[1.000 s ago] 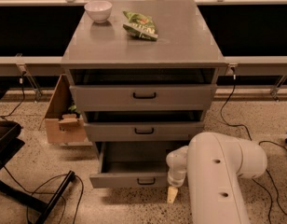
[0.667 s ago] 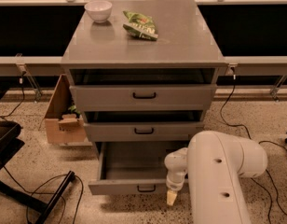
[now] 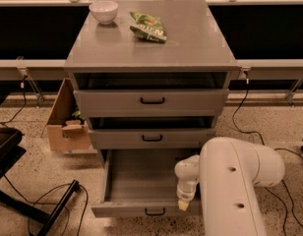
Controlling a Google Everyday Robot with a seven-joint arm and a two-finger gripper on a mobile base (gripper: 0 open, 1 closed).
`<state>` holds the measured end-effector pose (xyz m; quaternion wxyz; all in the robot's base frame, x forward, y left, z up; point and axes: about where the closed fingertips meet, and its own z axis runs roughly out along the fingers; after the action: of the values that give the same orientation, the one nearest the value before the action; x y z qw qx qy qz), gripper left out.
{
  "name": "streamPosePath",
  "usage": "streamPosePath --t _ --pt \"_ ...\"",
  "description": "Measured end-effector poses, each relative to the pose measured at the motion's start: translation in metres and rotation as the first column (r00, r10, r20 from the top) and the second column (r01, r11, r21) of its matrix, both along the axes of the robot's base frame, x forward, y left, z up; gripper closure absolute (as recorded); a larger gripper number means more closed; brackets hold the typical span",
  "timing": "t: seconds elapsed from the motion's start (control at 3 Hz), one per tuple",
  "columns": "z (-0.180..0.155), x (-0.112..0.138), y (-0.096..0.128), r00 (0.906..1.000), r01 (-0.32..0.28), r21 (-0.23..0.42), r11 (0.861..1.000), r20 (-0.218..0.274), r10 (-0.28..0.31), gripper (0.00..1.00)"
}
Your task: Open bottom drawer
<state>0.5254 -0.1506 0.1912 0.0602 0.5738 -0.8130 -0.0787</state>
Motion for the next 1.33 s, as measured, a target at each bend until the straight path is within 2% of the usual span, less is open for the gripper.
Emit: streamPosePath --t 0.33,1.33 --pt "0.0 0.0 0.0 1.0 0.001 -0.001 1.0 0.0 -0.001 1.0" --pt "0.002 -0.011 0.002 1.0 0.001 -0.011 1.0 0.009 -0.001 1.0"
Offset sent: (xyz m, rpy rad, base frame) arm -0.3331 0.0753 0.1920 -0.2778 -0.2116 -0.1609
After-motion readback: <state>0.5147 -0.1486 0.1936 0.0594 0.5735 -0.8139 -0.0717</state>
